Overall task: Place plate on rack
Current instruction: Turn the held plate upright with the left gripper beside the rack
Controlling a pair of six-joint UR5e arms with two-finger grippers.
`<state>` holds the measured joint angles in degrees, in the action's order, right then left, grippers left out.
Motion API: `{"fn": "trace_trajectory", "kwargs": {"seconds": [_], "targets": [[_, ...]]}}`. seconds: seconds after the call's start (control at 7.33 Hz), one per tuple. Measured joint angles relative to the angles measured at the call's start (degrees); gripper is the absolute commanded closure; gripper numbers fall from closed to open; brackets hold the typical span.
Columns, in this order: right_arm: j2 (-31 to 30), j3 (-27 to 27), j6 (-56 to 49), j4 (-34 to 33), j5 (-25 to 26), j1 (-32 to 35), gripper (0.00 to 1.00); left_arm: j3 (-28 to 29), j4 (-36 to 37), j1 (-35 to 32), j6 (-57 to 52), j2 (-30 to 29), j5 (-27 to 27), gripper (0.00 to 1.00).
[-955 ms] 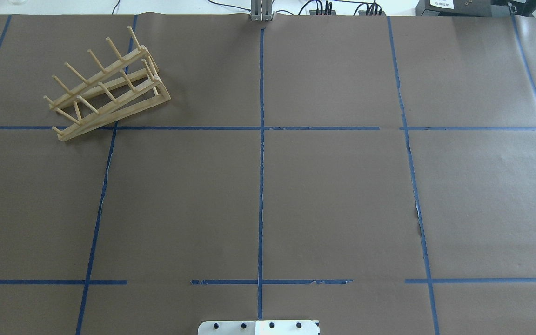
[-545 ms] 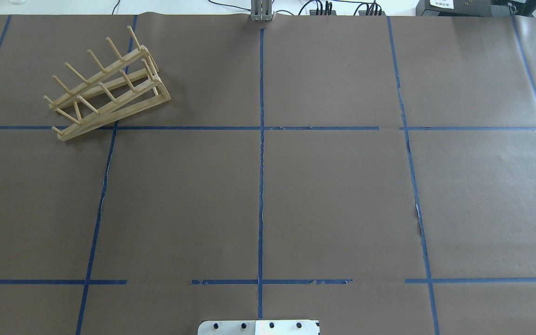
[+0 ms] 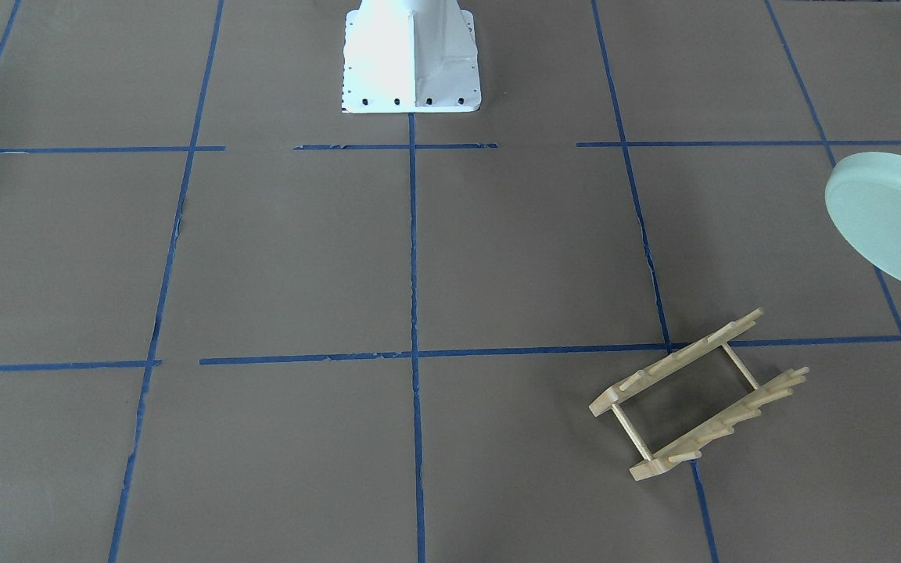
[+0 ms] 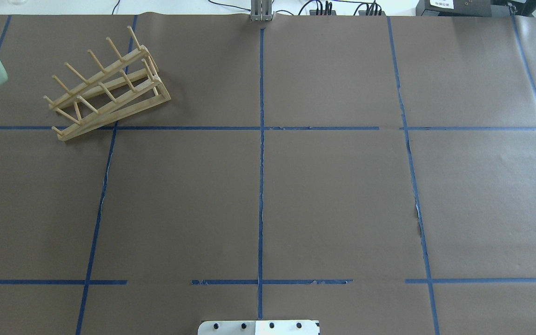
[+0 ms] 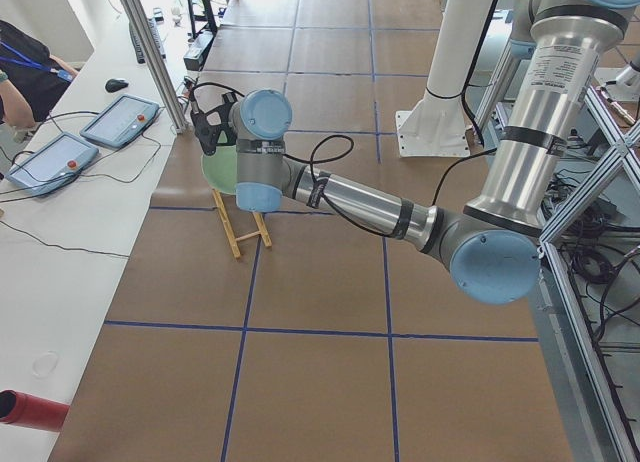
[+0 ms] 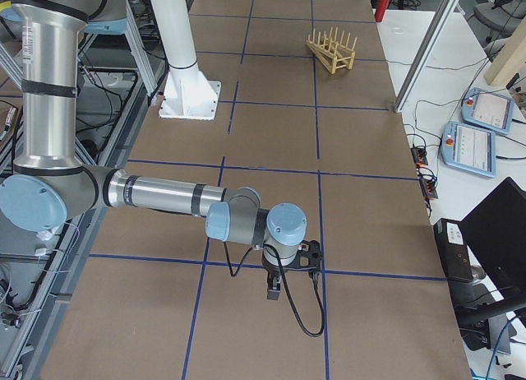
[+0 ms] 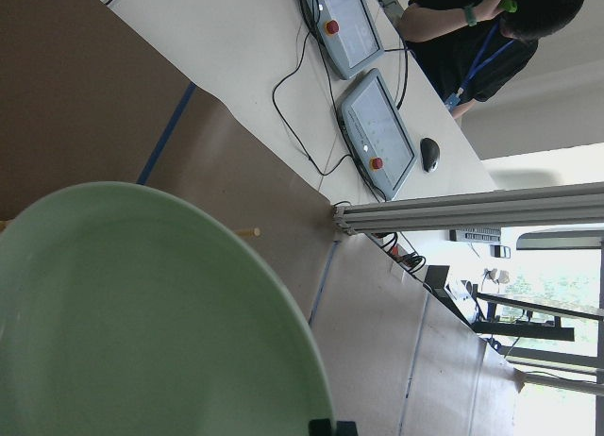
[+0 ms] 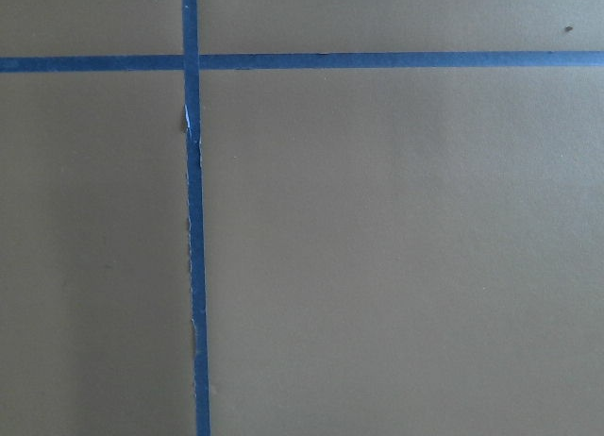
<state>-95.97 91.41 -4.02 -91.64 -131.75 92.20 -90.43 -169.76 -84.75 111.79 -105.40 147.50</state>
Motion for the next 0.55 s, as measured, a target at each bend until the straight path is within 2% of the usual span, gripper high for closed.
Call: {"fn": "trace_trajectory", "kwargs": {"seconds": [0.27, 0.55], "targets": [[0.00, 0.00, 0.03, 0.05, 0.00, 0.00, 0.00, 4.00, -10.58, 2.79, 0.91, 0.16, -0.56, 1.00], [0.00, 0.00, 0.00, 0.06, 0.00, 0.02, 0.00, 6.11, -17.15, 4.92, 1.02, 0.18, -0.57, 1.00]]}}
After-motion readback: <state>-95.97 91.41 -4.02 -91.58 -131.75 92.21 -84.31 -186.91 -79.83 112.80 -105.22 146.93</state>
